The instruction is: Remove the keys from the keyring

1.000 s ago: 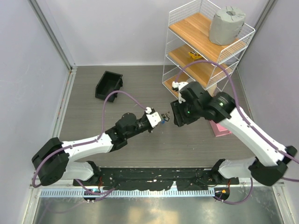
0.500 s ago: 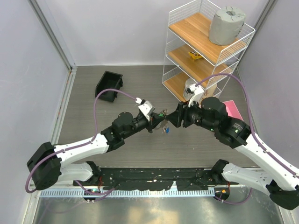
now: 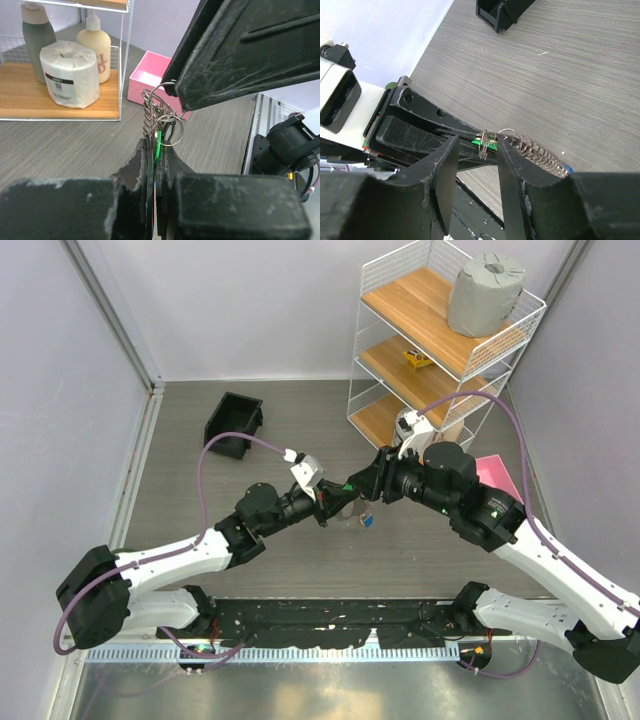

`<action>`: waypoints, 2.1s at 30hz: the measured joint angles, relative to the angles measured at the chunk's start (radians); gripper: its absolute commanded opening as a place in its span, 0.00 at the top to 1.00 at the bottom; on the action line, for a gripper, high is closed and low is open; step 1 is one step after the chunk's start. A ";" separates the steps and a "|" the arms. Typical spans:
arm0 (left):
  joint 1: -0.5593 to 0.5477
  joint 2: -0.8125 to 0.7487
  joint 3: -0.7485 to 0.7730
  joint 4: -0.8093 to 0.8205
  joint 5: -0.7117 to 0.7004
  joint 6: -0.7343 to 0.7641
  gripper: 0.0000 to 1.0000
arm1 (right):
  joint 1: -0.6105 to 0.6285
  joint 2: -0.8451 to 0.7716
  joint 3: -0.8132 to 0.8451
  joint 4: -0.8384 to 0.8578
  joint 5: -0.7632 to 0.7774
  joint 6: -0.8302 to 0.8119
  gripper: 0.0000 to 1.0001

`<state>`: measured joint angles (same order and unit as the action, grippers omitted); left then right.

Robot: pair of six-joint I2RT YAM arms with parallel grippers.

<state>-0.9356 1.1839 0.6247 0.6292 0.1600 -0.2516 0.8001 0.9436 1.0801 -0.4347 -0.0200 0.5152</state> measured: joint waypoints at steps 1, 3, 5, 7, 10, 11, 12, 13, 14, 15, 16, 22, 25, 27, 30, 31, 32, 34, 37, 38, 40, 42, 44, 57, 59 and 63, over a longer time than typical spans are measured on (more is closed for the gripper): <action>0.000 0.000 -0.001 0.006 0.006 -0.003 1.00 | 0.000 0.002 0.000 -0.001 0.000 0.003 0.63; 0.000 0.000 -0.001 0.016 0.015 -0.004 1.00 | 0.000 0.006 0.001 -0.001 0.000 0.009 0.67; 0.000 0.000 -0.001 0.024 0.021 -0.005 1.00 | 0.000 0.010 0.001 -0.003 0.000 0.013 0.68; 0.000 0.000 -0.001 0.028 0.024 -0.005 1.00 | 0.000 0.011 0.001 -0.004 -0.001 0.015 0.69; 0.000 0.000 -0.001 0.032 0.024 -0.004 1.00 | 0.000 0.012 0.006 -0.010 -0.004 0.015 0.74; 0.000 0.000 -0.001 0.032 0.024 -0.003 1.00 | 0.000 0.012 0.009 -0.011 -0.005 0.015 0.80; 0.000 0.000 -0.001 0.032 0.024 -0.001 1.00 | 0.000 0.013 0.010 -0.012 -0.008 0.016 0.85; 0.000 0.000 -0.001 0.032 0.024 0.002 1.00 | 0.000 0.013 0.011 -0.013 -0.008 0.016 0.94; 0.000 0.000 -0.001 0.032 0.024 0.006 1.00 | 0.000 0.013 0.012 -0.017 -0.009 0.019 0.95; 0.000 0.000 -0.001 0.031 0.024 0.010 1.00 | 0.000 0.013 0.013 -0.019 -0.009 0.018 0.95; 0.000 0.000 -0.001 0.031 0.024 0.020 1.00 | 0.000 0.013 0.017 -0.026 -0.010 0.019 0.95; 0.000 -0.015 -0.002 0.026 0.034 0.111 1.00 | -0.001 0.053 0.111 -0.144 -0.023 0.016 0.95; 0.000 -0.032 -0.007 0.026 0.052 0.206 1.00 | -0.009 0.088 0.173 -0.213 -0.052 0.010 0.95; 0.000 -0.039 -0.014 0.025 0.079 0.284 1.00 | -0.017 0.123 0.229 -0.284 -0.087 0.005 0.95; 0.003 -0.045 -0.027 0.016 0.134 0.426 1.00 | -0.027 0.175 0.294 -0.373 -0.138 -0.007 0.95; 0.004 -0.047 -0.031 0.008 0.145 0.461 1.00 | -0.032 0.193 0.309 -0.399 -0.156 -0.011 0.95; 0.006 -0.048 -0.037 -0.003 0.160 0.515 1.00 | -0.039 0.208 0.319 -0.423 -0.178 -0.015 0.95; 0.006 -0.050 -0.046 -0.025 0.182 0.598 1.00 | -0.053 0.230 0.320 -0.463 -0.222 -0.021 0.95; 0.006 -0.050 -0.053 -0.069 0.212 0.711 1.00 | -0.072 0.262 0.320 -0.513 -0.292 -0.036 0.88; 0.006 -0.050 -0.056 -0.083 0.220 0.740 1.00 | -0.077 0.274 0.320 -0.529 -0.316 -0.044 0.73; 0.006 -0.050 -0.061 -0.105 0.229 0.786 1.00 | -0.082 0.299 0.320 -0.557 -0.358 -0.060 0.52; 0.006 -0.050 -0.064 -0.119 0.233 0.812 1.00 | -0.082 0.322 0.320 -0.581 -0.379 -0.076 0.46; 0.006 -0.050 -0.065 -0.129 0.233 0.813 1.00 | -0.083 0.330 0.320 -0.591 -0.383 -0.091 0.45; 0.007 0.038 -0.067 0.079 0.128 0.219 1.00 | -0.094 0.065 0.124 -0.324 -0.321 -0.093 0.50; 0.008 0.074 -0.075 0.174 0.128 0.097 1.00 | -0.094 0.009 0.064 -0.251 -0.304 -0.090 0.50; 0.008 0.128 -0.080 0.302 0.148 -0.072 1.00 | -0.094 -0.078 -0.016 -0.148 -0.269 -0.085 0.50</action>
<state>-0.9272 1.3117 0.5446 0.9314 0.3080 -0.3233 0.7063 0.8654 1.0645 -0.5827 -0.2886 0.4301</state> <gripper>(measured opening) 0.054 0.502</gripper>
